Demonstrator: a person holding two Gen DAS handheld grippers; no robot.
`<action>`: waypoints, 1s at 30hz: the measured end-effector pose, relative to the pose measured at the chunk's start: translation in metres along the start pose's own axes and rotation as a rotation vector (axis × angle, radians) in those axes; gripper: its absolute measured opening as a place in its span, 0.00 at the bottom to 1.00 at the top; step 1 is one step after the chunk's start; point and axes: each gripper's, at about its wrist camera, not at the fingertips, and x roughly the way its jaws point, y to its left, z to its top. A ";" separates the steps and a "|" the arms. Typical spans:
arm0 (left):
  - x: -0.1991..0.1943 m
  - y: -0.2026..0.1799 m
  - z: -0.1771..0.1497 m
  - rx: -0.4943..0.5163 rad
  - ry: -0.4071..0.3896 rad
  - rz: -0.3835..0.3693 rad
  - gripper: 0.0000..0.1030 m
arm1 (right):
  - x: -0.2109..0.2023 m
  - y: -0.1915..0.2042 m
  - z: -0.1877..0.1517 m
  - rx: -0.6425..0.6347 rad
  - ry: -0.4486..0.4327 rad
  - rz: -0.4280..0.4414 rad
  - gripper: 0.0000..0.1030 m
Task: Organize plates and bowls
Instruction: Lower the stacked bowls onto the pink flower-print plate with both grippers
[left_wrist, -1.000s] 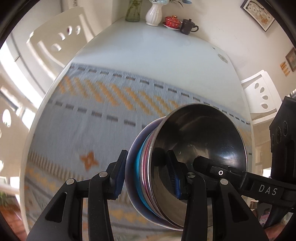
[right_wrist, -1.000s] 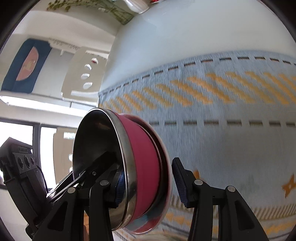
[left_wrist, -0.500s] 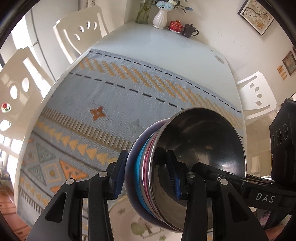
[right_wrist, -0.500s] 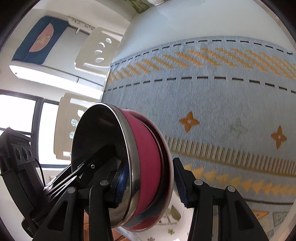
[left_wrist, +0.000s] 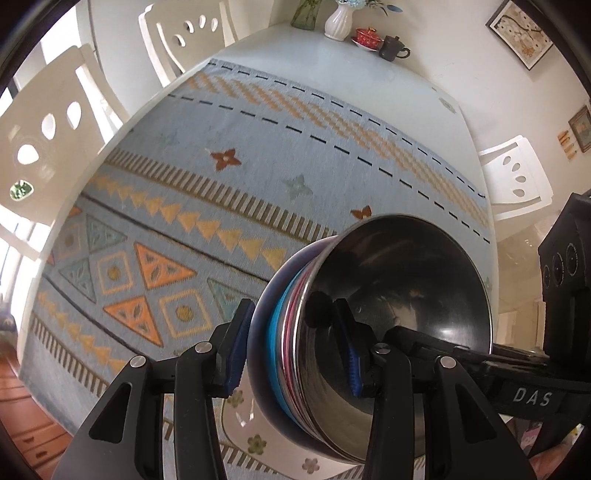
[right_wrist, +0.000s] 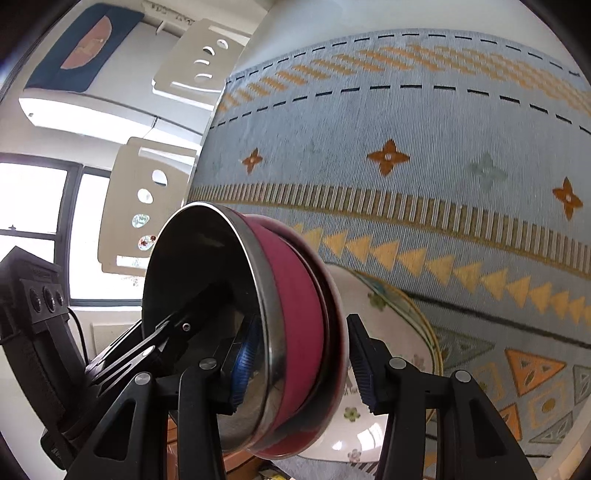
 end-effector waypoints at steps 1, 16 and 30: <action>0.001 0.002 -0.003 -0.004 0.007 -0.012 0.38 | -0.001 0.000 -0.002 -0.002 -0.001 -0.004 0.46; 0.017 -0.002 -0.036 0.025 0.070 -0.079 0.38 | 0.005 -0.027 -0.033 0.040 0.031 -0.026 0.46; 0.026 -0.003 -0.038 0.028 0.084 -0.079 0.37 | 0.008 -0.029 -0.039 0.039 0.043 -0.060 0.46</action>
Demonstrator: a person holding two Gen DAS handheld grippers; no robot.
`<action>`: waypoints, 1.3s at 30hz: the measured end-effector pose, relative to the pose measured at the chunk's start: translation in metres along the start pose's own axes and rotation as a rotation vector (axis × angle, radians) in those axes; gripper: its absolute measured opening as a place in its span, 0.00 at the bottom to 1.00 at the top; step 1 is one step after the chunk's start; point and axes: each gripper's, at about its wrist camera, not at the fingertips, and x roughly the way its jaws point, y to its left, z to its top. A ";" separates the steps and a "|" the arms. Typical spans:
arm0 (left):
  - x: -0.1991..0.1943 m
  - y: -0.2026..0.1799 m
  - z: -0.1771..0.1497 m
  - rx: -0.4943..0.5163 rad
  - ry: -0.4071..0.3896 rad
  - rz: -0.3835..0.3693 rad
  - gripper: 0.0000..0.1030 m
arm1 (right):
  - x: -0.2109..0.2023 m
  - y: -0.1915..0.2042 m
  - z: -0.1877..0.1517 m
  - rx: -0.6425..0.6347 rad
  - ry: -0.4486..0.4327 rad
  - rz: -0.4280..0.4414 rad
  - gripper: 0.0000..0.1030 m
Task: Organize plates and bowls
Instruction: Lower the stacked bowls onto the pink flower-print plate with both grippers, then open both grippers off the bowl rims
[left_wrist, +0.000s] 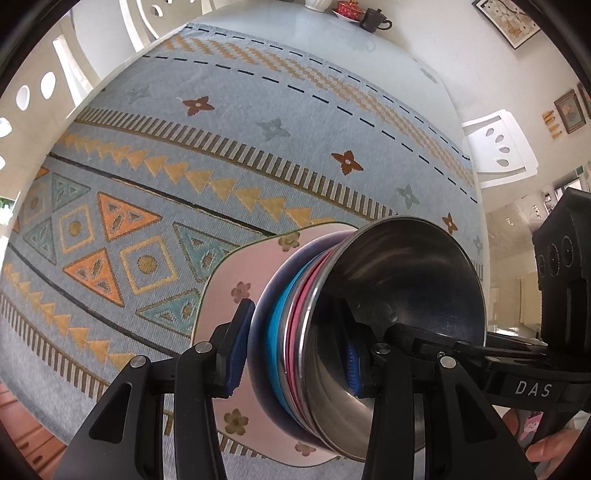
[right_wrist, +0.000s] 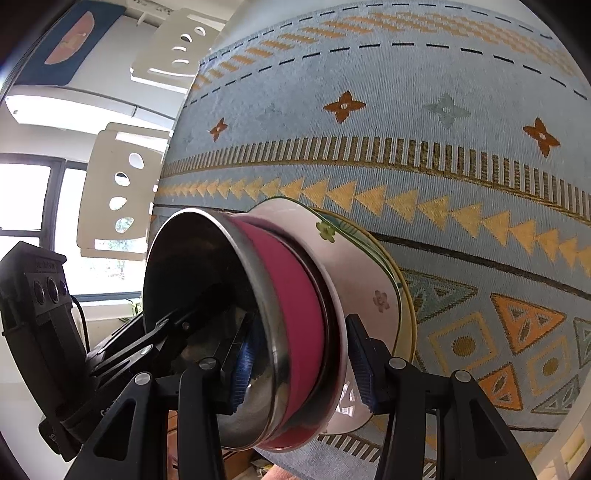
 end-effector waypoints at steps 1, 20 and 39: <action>0.000 0.000 0.000 0.002 0.000 0.001 0.37 | 0.001 0.001 0.000 -0.001 0.001 -0.004 0.46; -0.015 -0.008 0.001 0.068 0.002 0.053 0.40 | -0.018 0.004 0.003 -0.006 0.031 0.010 0.45; -0.039 -0.022 -0.010 0.215 -0.027 0.109 0.60 | -0.027 0.062 -0.055 -0.340 -0.162 -0.267 0.49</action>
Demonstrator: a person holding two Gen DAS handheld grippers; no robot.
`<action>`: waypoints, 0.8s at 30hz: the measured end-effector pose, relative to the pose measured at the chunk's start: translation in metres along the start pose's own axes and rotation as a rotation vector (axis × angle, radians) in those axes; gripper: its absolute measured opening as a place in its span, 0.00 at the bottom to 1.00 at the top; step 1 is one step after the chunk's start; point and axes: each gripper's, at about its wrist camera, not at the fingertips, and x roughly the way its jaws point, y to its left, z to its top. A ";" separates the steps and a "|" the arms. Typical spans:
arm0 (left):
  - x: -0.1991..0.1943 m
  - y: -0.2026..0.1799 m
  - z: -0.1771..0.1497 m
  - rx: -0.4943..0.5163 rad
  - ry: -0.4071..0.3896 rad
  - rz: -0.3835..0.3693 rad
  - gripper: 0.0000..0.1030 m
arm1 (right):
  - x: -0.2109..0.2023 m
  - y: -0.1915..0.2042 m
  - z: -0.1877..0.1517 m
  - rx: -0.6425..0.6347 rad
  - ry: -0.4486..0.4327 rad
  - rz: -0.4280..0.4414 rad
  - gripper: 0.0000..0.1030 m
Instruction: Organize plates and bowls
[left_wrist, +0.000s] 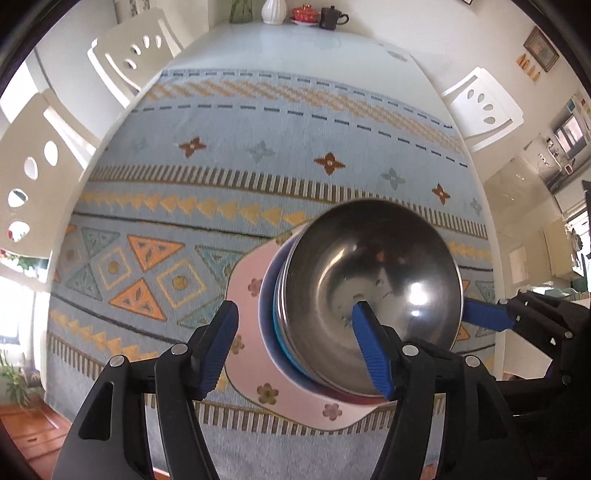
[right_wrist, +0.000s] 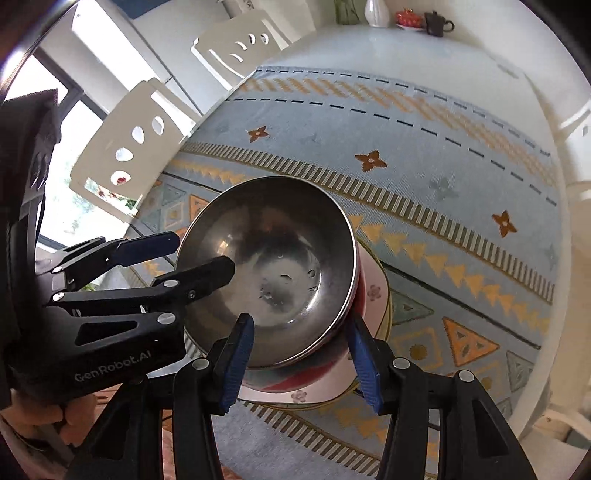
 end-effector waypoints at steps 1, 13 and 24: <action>0.001 0.001 -0.001 0.002 0.003 0.006 0.60 | 0.000 0.001 0.002 -0.005 0.000 -0.011 0.49; 0.006 0.004 0.005 0.024 -0.010 0.017 0.62 | 0.002 0.004 0.005 -0.019 -0.018 -0.045 0.49; 0.001 0.005 0.013 0.031 -0.020 0.046 0.64 | -0.001 0.002 0.007 -0.025 -0.031 -0.056 0.49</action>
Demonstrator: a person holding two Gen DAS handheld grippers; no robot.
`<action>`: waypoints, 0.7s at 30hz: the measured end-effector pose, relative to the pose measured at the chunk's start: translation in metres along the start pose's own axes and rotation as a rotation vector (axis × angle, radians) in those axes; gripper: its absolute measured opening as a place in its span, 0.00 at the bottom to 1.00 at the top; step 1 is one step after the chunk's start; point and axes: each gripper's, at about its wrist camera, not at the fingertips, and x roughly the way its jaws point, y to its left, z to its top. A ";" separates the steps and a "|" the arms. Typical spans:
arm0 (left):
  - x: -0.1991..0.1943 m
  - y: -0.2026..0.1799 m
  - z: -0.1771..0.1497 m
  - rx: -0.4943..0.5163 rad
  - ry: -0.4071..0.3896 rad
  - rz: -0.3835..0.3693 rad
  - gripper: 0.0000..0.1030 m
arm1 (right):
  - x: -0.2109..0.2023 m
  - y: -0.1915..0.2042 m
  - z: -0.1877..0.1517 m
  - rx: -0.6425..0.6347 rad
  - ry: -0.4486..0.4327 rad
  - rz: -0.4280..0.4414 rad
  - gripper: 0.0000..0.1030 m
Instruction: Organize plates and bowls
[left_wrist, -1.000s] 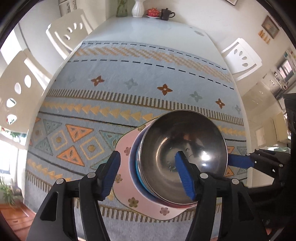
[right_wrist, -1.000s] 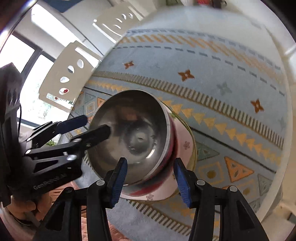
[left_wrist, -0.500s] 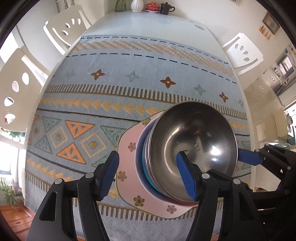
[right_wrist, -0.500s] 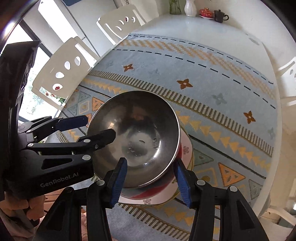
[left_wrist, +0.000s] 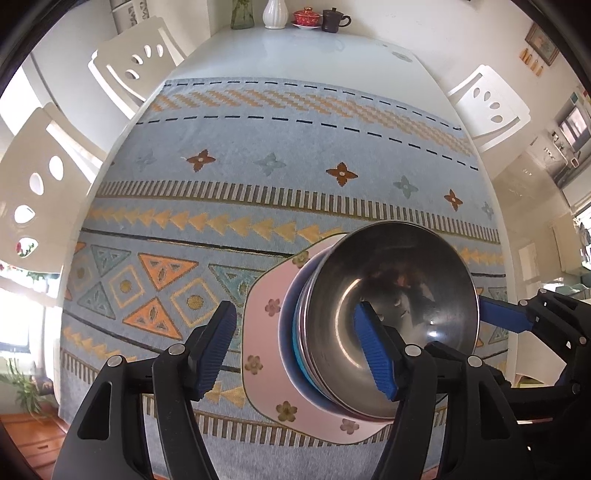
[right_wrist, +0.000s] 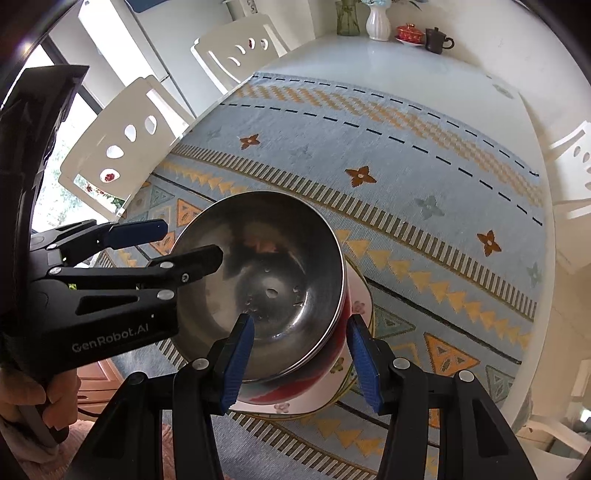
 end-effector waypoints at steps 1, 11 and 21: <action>0.000 0.000 0.000 0.001 0.000 0.003 0.64 | 0.000 0.000 0.000 -0.003 -0.001 0.000 0.49; 0.002 0.000 0.000 -0.001 0.005 0.003 0.64 | 0.000 0.001 0.000 -0.013 0.003 0.005 0.49; 0.002 0.000 0.000 0.000 0.006 0.000 0.64 | 0.001 0.001 -0.001 -0.009 0.013 0.004 0.49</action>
